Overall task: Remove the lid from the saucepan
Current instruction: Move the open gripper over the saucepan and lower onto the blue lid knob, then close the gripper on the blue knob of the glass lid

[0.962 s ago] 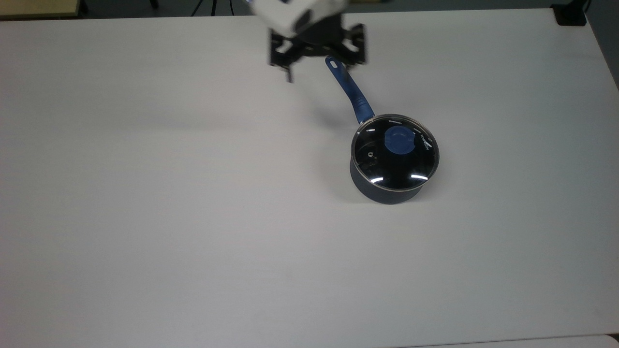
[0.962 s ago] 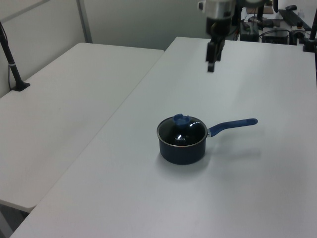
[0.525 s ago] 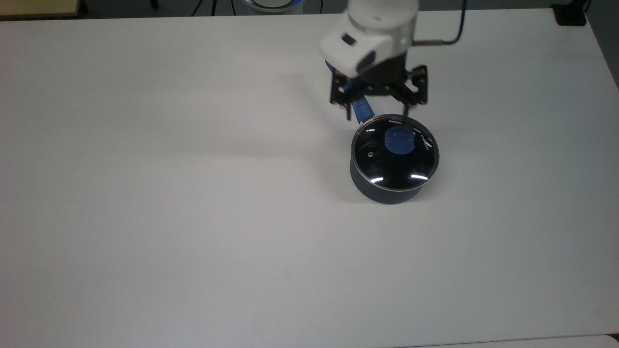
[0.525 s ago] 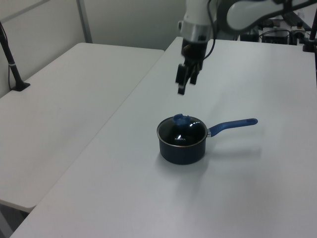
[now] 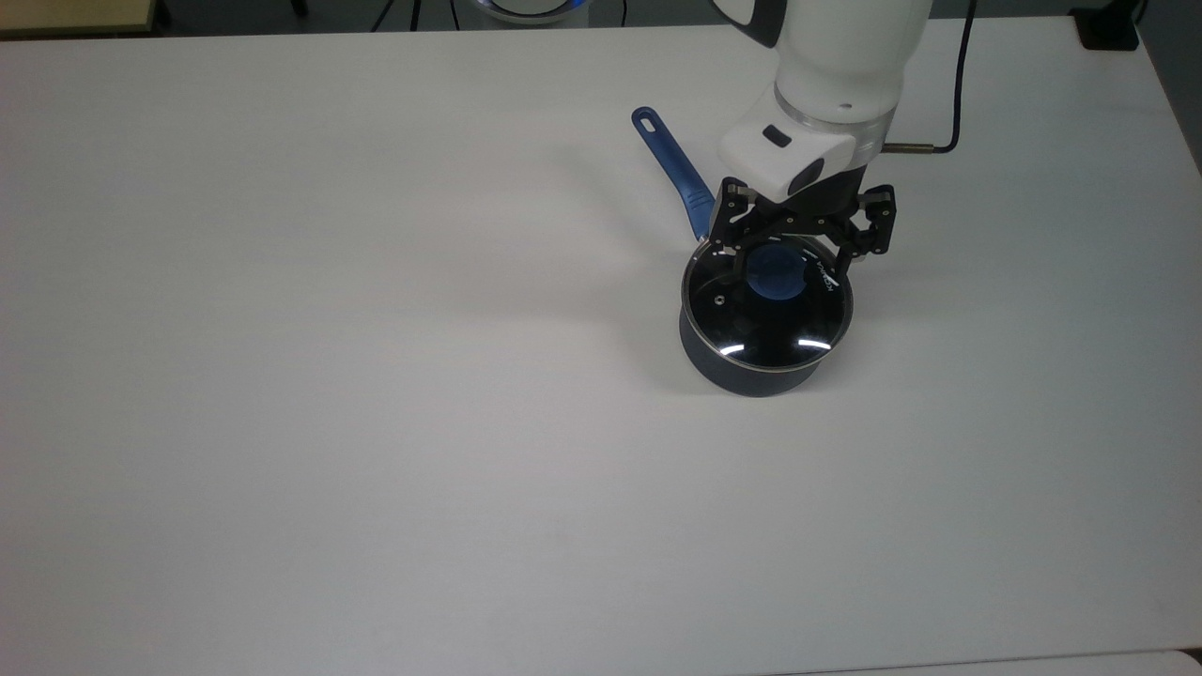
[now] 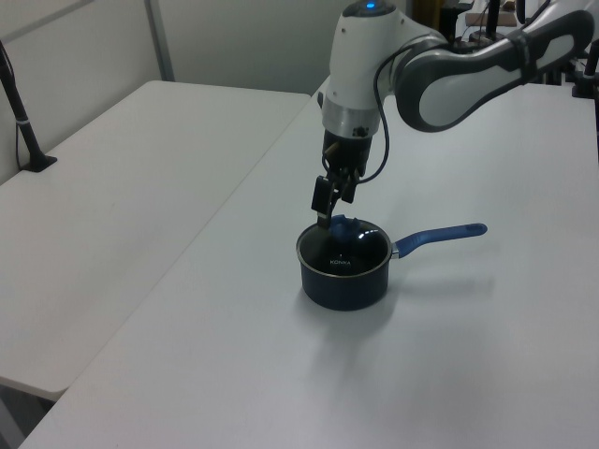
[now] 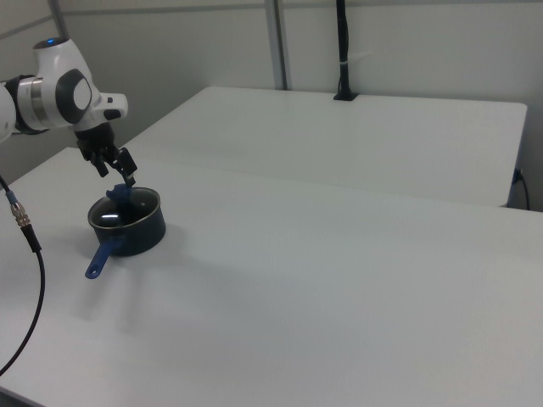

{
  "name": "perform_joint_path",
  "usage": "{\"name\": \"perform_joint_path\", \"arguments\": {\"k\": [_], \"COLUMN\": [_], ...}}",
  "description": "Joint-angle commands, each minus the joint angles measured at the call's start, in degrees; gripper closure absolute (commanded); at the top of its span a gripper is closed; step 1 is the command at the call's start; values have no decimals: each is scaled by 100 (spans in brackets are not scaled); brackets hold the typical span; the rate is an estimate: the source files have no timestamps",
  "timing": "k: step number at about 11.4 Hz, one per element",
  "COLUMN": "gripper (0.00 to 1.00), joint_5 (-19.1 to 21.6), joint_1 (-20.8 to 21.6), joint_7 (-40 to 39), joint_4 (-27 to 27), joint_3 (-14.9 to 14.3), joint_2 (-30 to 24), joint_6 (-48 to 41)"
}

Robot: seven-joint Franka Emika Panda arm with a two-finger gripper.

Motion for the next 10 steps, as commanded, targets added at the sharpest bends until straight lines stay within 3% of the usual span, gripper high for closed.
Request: {"name": "perform_joint_path", "arguments": {"k": [1,3,5,6,8,10], "gripper": [0,0,0,11,44,58], "joint_5": [-119,-241,-618,-655,-611,-611], "joint_1": [77,129,217,217,226,235], "joint_7": [162,328,680,681,681,681], "joint_4": [95,-37,-2,-19,-2,7], "joint_3": [-61,-61,-53,-53,-53,-44], "joint_2": [147,251,419,411,358,288], "joint_6": [58,102,111,111,85,23]}}
